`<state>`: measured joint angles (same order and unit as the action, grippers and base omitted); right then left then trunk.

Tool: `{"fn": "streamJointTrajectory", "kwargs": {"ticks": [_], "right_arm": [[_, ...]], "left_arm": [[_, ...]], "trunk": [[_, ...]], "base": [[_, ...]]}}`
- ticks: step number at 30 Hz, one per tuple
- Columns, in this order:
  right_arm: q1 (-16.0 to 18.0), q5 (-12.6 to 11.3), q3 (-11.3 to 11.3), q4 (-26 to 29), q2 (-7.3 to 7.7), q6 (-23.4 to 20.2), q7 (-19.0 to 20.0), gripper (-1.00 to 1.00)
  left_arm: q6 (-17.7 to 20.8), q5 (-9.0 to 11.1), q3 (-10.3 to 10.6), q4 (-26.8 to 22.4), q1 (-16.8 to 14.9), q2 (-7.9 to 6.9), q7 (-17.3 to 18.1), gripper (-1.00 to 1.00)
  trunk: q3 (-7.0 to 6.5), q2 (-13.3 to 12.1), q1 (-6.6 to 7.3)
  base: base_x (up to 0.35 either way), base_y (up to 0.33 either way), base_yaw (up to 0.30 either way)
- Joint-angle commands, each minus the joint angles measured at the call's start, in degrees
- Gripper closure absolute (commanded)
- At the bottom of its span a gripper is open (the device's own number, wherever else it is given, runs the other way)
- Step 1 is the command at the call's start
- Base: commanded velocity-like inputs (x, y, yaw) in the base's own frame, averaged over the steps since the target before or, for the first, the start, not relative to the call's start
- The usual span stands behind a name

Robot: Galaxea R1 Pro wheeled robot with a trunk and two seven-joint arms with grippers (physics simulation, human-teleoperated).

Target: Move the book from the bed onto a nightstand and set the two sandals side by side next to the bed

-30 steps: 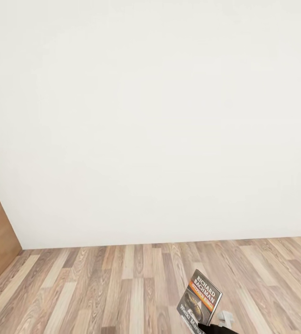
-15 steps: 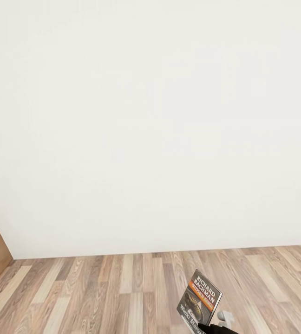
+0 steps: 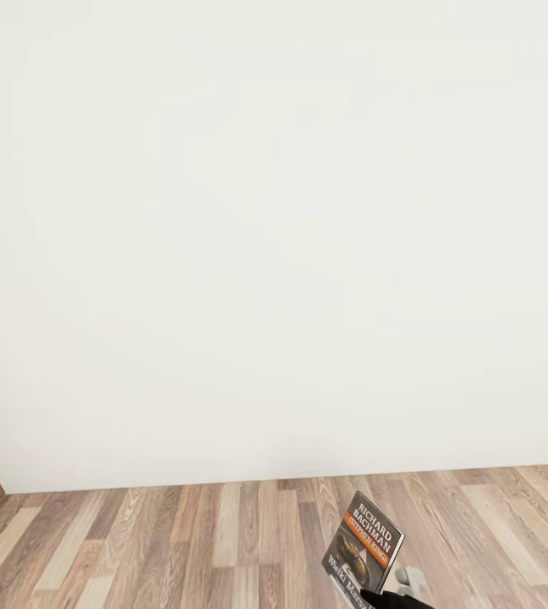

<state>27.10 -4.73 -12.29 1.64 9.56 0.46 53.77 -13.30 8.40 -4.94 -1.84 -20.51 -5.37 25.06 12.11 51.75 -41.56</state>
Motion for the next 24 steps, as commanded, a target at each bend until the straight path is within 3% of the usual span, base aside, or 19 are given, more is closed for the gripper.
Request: {"fn": "streamJointTrajectory", "kwargs": {"ticks": [1,18,24], "right_arm": [[0.1,-0.6,0.1,-0.1,0.02,0.0,0.3,1.0],[0.1,-0.6,0.1,-0.1,0.02,0.0,0.3,1.0],[0.1,-0.6,0.1,-0.1,-0.01,0.0,0.3,1.0]], "left_arm": [[0.0,0.2,-0.4,0.1,-0.1,0.0,0.4,-1.0],[0.0,0.2,-0.4,0.1,-0.1,-0.01,0.4,-1.0],[0.0,0.1,-0.4,0.1,-0.1,-0.04,0.4,-1.0]], "trunk": [[0.08,0.0,-0.04],[0.08,0.0,-0.04],[0.08,0.0,-0.04]], "base": [[0.324,0.0,0.0],[0.324,0.0,0.0],[0.311,0.0,-0.118]]}}
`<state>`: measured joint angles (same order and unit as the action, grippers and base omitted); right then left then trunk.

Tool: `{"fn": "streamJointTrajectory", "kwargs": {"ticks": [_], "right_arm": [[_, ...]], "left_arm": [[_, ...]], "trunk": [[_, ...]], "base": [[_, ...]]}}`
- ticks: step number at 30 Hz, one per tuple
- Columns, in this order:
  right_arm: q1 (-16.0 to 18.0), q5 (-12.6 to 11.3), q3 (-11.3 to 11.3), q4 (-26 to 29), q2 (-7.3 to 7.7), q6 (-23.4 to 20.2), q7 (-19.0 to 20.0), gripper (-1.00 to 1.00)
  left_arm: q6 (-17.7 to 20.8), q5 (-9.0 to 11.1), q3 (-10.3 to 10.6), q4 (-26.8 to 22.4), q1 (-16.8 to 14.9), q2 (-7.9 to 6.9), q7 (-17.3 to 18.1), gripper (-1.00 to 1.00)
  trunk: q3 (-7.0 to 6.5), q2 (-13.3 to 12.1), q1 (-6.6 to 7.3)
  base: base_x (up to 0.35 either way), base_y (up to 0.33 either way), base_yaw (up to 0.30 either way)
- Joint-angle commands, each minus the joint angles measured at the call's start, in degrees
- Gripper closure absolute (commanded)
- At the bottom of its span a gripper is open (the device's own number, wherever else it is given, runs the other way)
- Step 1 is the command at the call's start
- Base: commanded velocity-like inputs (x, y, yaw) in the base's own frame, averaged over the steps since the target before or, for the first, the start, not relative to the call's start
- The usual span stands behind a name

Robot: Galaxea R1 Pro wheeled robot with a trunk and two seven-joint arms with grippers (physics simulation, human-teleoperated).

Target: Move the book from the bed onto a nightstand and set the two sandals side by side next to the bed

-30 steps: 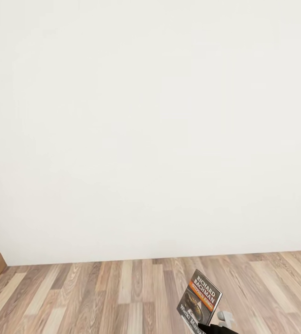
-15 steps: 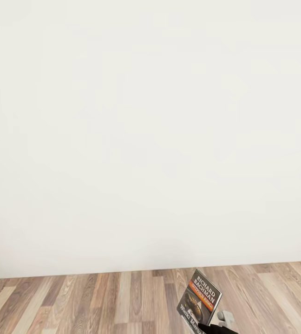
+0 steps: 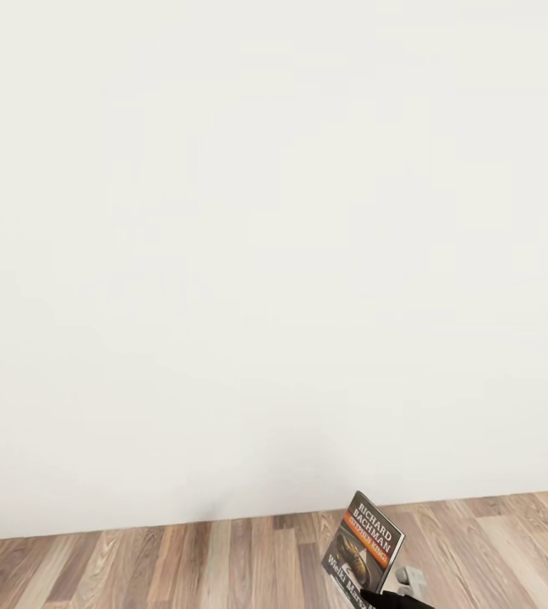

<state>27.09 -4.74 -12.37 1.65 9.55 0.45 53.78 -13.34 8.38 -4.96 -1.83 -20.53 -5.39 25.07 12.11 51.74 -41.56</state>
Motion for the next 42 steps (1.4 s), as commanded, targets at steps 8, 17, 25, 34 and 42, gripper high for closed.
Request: {"fn": "streamJointTrajectory", "kwargs": {"ticks": [8,17,25,34,42], "right_arm": [[0.1,-0.6,0.2,-0.1,-0.05,0.0,0.3,1.0],[0.1,-0.6,0.2,-0.1,-0.05,0.0,0.3,1.0],[0.1,-0.6,0.2,-0.1,-0.05,0.0,0.4,1.0],[0.1,-0.6,0.2,-0.1,-0.05,0.0,0.4,1.0],[0.1,-0.6,0.1,-0.1,-0.05,0.0,0.4,1.0]], "left_arm": [[0.0,0.2,-0.5,0.1,0.0,-0.05,0.4,-1.0],[0.0,0.2,-0.5,0.1,0.0,-0.06,0.4,-1.0],[0.0,0.2,-0.5,0.1,0.0,-0.06,0.4,-1.0],[0.0,0.2,-0.5,0.1,0.0,-0.06,0.4,-1.0],[0.0,0.2,-0.5,0.1,0.0,-0.06,0.4,-1.0]], "trunk": [[0.08,0.1,-0.03],[0.08,0.1,-0.03],[0.08,0.1,-0.03],[0.08,0.1,-0.03],[0.08,0.1,-0.03]], "base": [[0.058,0.0,-0.227],[0.061,0.0,-0.096],[0.309,0.0,-0.002],[0.327,0.0,0.0],[0.328,0.0,-0.001]]}}
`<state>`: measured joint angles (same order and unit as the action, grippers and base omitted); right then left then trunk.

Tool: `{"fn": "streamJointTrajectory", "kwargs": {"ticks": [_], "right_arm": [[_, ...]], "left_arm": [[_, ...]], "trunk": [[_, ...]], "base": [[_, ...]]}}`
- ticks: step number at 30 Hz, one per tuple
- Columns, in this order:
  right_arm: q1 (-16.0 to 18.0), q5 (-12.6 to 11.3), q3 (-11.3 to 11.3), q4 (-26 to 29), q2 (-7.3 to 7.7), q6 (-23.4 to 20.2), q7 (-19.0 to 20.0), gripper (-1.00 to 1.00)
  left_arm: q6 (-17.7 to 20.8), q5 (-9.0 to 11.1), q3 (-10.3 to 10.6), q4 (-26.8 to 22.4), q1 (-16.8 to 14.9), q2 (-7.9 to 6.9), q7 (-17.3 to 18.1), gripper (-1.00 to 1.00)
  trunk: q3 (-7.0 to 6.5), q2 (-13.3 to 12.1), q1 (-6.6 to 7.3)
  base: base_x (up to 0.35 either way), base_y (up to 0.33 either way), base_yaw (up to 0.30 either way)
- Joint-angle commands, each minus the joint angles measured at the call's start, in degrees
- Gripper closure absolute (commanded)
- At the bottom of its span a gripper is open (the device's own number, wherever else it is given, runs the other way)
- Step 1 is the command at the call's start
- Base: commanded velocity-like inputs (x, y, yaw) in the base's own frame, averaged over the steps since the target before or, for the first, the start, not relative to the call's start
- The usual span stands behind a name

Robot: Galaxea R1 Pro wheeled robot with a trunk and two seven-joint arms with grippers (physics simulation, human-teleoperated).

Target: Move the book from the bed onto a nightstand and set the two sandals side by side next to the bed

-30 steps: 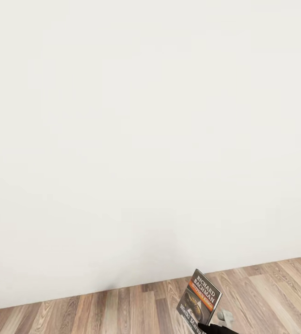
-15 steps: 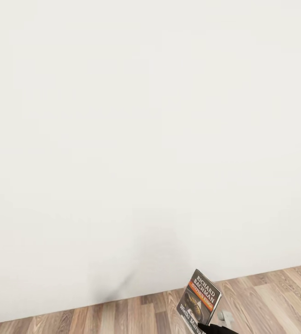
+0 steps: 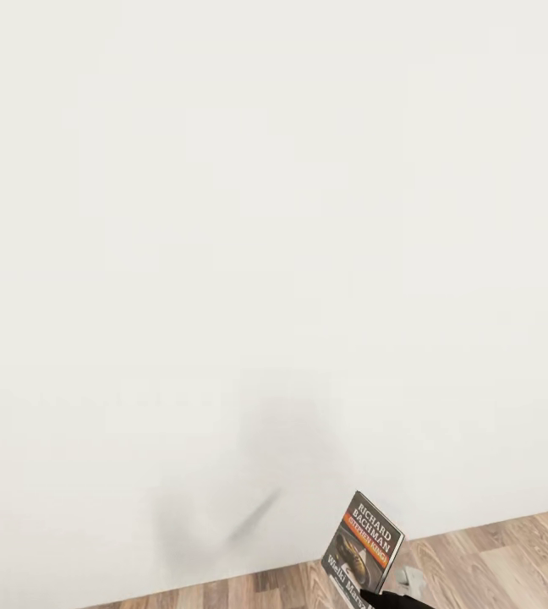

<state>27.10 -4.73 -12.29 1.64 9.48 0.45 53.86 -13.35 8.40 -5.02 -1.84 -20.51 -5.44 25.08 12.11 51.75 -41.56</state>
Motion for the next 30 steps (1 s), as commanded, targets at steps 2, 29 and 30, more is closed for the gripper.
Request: {"fn": "streamJointTrajectory", "kwargs": {"ticks": [2,29,30], "right_arm": [[0.1,-0.6,0.1,-0.1,0.02,0.0,0.3,1.0],[0.1,-0.6,0.1,-0.1,0.02,0.0,0.3,1.0],[0.1,-0.6,0.1,-0.1,0.02,0.0,0.3,1.0]], "left_arm": [[0.0,0.2,-0.4,0.1,-0.1,-0.01,0.4,-1.0],[0.0,0.2,-0.4,0.1,-0.1,-0.01,0.4,-1.0],[0.0,0.2,-0.4,0.1,-0.1,-0.01,0.4,-1.0]], "trunk": [[0.08,0.0,-0.04],[0.08,0.0,-0.04],[0.08,0.0,-0.04]], "base": [[0.328,0.0,-0.041],[0.17,0.0,-0.189],[0.0,0.0,-0.237]]}}
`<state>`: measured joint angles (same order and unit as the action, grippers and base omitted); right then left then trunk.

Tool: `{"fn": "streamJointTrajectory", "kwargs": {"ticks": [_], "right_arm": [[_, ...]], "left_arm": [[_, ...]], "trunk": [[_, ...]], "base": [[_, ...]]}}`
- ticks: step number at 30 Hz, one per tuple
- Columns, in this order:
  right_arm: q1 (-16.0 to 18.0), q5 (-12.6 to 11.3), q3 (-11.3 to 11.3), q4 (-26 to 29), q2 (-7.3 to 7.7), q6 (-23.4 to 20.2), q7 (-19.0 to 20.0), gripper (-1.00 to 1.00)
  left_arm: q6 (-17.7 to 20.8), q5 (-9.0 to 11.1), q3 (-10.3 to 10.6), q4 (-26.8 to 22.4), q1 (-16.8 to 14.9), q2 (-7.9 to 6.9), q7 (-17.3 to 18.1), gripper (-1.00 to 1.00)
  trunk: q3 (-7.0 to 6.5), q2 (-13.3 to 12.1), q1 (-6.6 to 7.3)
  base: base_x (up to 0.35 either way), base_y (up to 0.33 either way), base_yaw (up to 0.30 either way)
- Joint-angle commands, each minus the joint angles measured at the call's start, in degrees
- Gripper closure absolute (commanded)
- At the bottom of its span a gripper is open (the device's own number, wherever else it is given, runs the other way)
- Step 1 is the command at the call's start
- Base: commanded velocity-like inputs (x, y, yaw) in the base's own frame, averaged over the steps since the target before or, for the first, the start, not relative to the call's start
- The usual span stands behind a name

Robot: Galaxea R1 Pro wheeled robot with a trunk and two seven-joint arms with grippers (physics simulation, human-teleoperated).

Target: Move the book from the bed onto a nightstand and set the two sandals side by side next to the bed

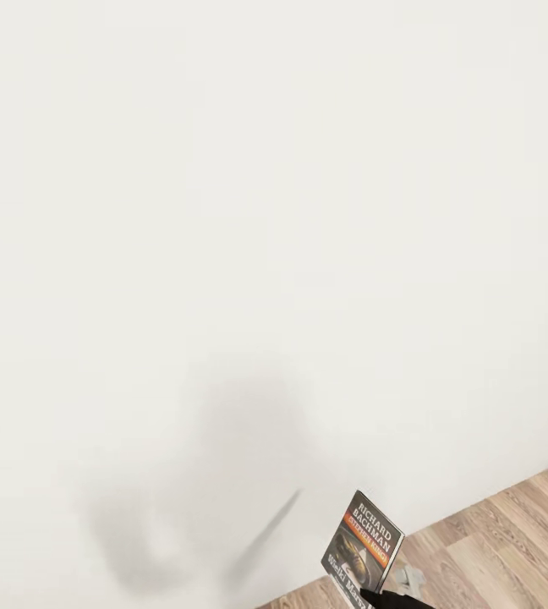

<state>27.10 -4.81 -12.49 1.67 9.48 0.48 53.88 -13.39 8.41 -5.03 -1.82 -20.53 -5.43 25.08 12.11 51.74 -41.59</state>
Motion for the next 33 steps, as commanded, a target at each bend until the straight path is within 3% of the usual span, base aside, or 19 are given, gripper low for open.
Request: {"fn": "streamJointTrajectory", "kwargs": {"ticks": [1,23,33], "right_arm": [[0.1,-0.6,0.3,-0.1,0.01,0.0,0.3,1.0],[0.1,-0.6,0.3,-0.1,0.01,0.0,0.2,1.0],[0.1,-0.6,0.3,-0.1,0.01,0.0,0.3,1.0]], "left_arm": [[0.0,0.2,-0.4,0.1,0.0,-0.02,0.4,-1.0],[0.0,0.2,-0.4,0.1,0.0,-0.02,0.4,-1.0],[0.0,0.2,-0.4,0.1,0.0,-0.02,0.4,-1.0]], "trunk": [[0.08,0.1,-0.01],[0.08,0.1,-0.01],[0.08,0.1,-0.01]], "base": [[0.0,0.0,-0.237],[0.0,0.0,-0.237],[0.202,0.0,-0.237]]}}
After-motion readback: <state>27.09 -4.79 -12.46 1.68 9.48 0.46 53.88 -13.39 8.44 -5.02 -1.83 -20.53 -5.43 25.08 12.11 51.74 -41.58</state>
